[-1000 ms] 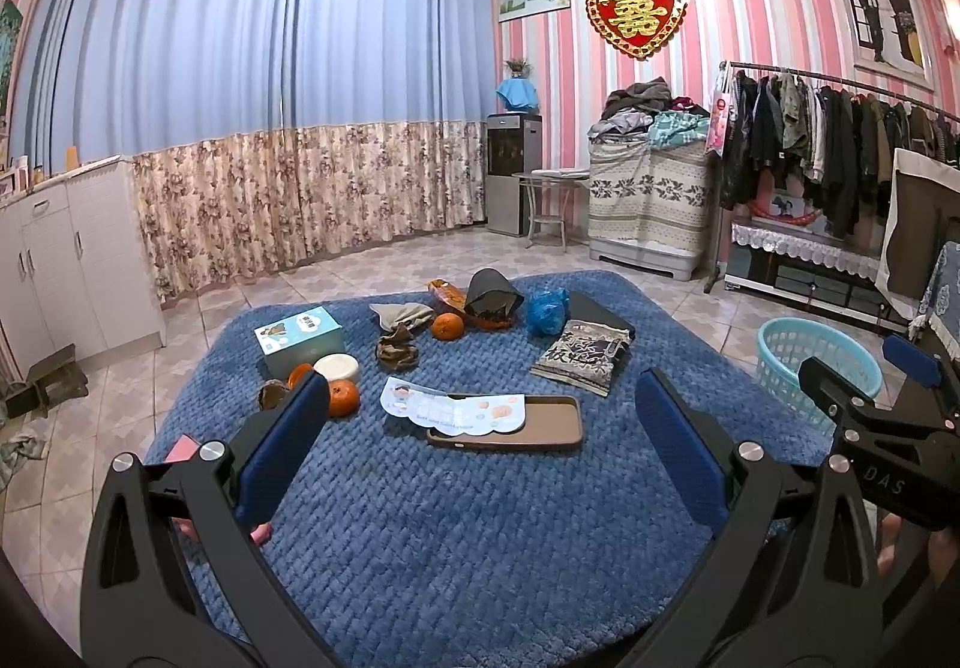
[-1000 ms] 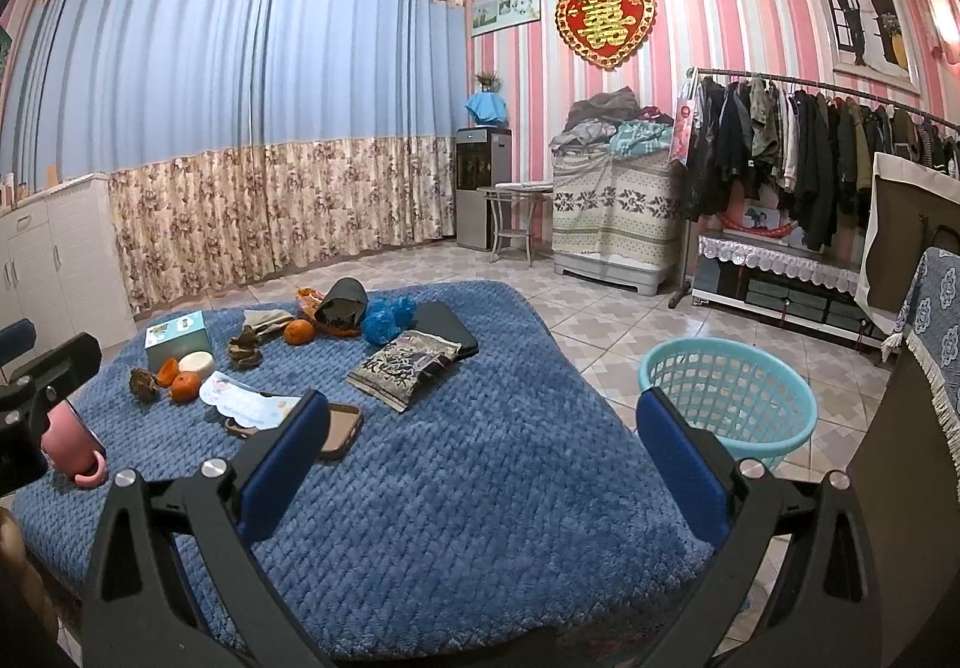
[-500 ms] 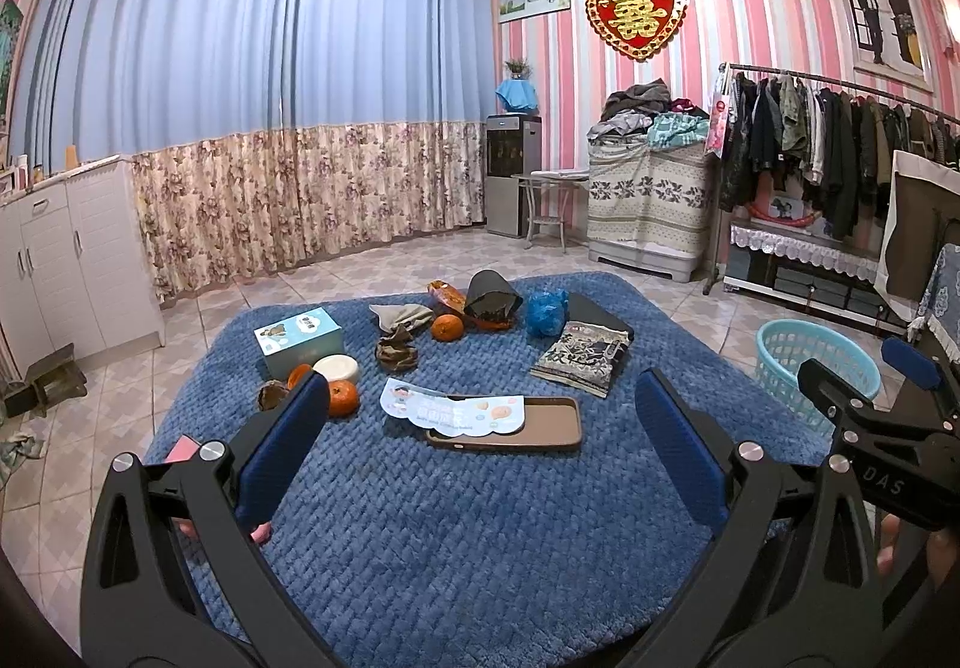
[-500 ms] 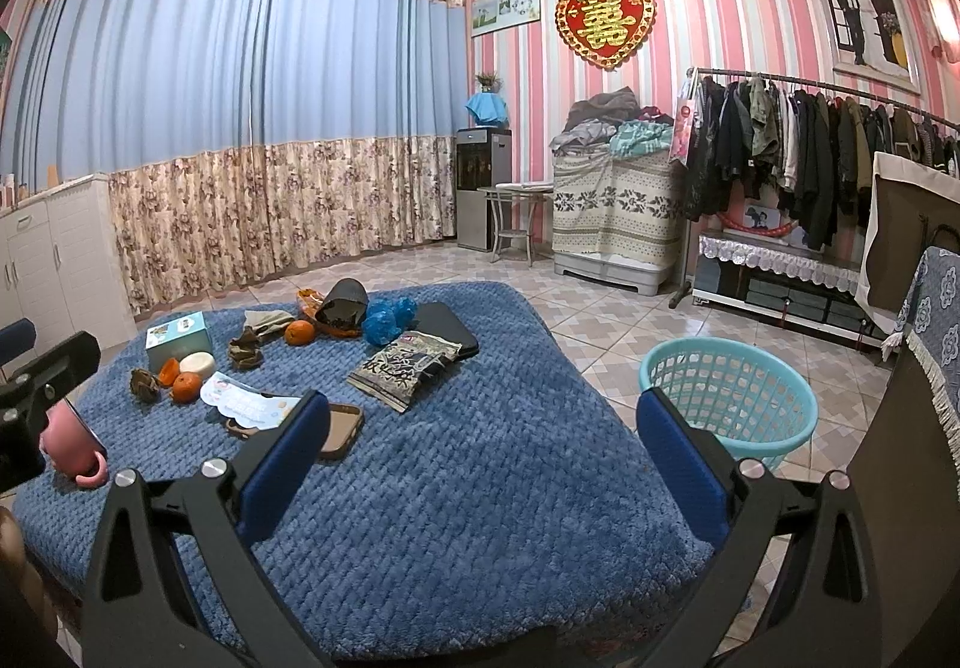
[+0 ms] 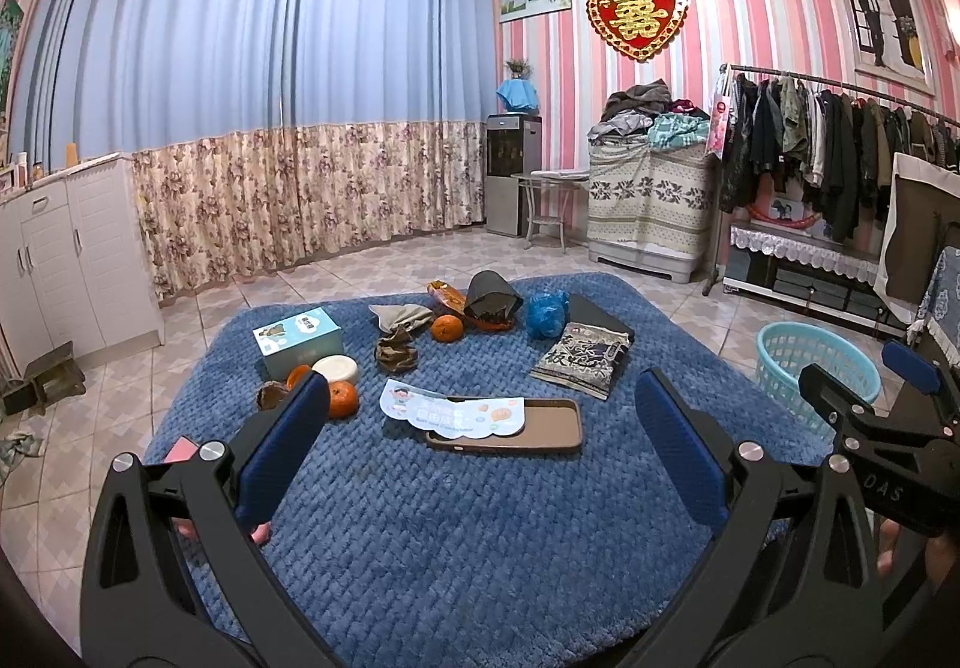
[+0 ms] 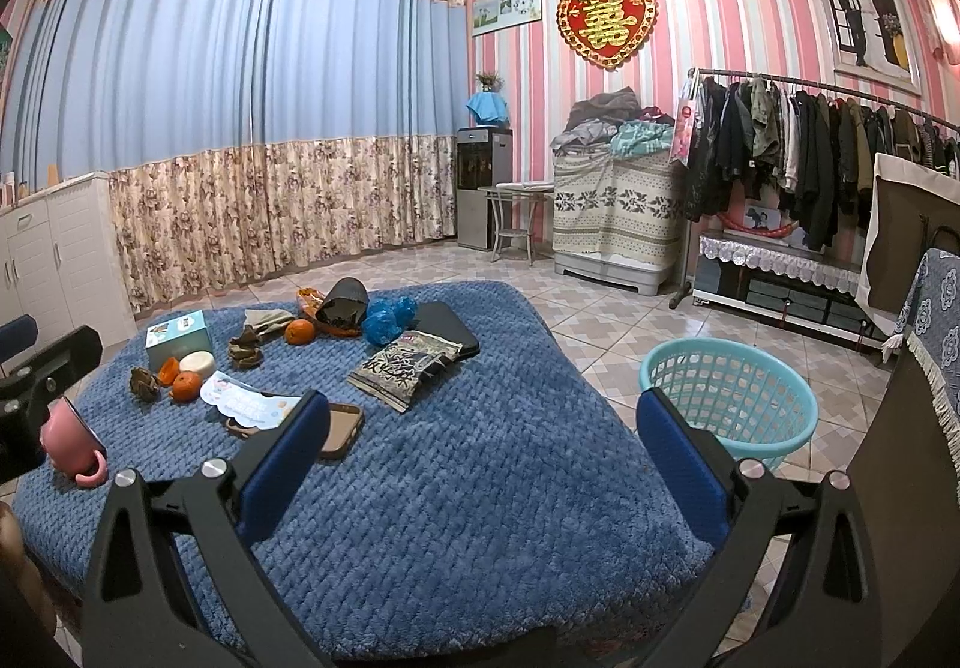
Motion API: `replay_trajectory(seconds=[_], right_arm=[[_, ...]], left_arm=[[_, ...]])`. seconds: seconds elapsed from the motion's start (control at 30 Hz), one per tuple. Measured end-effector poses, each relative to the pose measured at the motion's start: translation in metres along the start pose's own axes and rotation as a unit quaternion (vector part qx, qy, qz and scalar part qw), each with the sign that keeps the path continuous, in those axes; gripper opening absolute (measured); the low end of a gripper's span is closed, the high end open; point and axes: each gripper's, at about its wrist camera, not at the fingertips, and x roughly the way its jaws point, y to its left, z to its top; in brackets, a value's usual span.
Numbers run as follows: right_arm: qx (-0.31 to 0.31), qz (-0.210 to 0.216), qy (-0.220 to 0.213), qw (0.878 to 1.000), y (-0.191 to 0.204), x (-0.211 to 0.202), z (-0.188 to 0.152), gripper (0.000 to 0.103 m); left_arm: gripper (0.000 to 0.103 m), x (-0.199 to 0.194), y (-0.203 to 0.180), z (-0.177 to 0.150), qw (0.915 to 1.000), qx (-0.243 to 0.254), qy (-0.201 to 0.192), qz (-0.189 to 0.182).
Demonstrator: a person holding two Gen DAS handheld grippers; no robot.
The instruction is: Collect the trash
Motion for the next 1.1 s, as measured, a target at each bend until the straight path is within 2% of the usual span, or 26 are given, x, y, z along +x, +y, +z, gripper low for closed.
replay_trajectory(seconds=[1.1], right_arm=[[0.001, 0.001, -0.004, 1.0, 0.0026, -0.0057, 0.0024, 0.1]], left_arm=[[0.098, 0.0009, 0.0029, -0.0022, 1.0, -0.002, 0.001, 0.0]])
